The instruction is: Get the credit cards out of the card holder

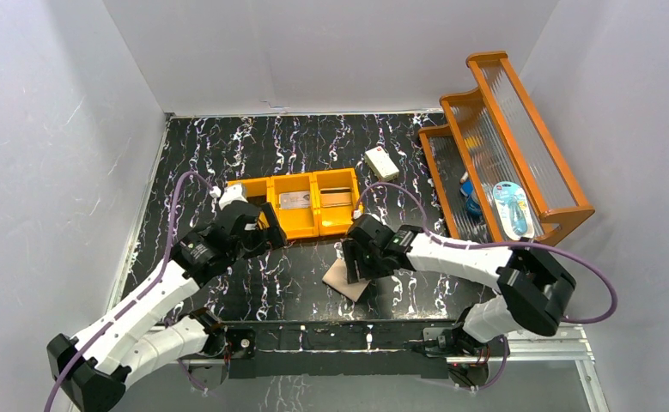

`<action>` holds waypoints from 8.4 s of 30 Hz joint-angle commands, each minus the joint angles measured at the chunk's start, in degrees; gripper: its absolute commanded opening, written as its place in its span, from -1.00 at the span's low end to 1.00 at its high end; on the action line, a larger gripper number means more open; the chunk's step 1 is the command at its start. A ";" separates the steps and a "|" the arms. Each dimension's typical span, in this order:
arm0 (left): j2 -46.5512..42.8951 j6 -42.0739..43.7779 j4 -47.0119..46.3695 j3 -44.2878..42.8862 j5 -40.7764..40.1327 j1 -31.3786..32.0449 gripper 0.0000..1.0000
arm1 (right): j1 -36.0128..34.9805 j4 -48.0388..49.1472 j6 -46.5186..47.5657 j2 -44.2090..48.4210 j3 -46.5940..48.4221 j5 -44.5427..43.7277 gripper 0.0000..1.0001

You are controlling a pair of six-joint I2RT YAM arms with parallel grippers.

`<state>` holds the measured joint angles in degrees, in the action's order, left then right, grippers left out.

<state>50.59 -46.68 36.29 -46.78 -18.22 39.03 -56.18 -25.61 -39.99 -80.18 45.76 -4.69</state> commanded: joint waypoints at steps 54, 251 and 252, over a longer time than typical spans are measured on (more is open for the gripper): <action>-0.93 -8.15 8.77 2.08 4.19 -0.44 0.97 | -12.55 -9.13 -15.38 -19.13 17.04 -14.81 -0.03; 23.83 2.63 -12.53 1.50 35.25 1.46 0.52 | 5.21 16.42 -20.72 6.02 -15.17 2.64 -0.65; 24.13 2.60 -12.66 1.52 35.49 1.53 0.50 | 5.21 16.45 -20.74 5.92 -15.17 2.65 -0.65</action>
<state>74.56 -43.75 25.23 -45.58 14.13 39.92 -51.33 -9.23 -61.47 -73.36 29.21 -1.06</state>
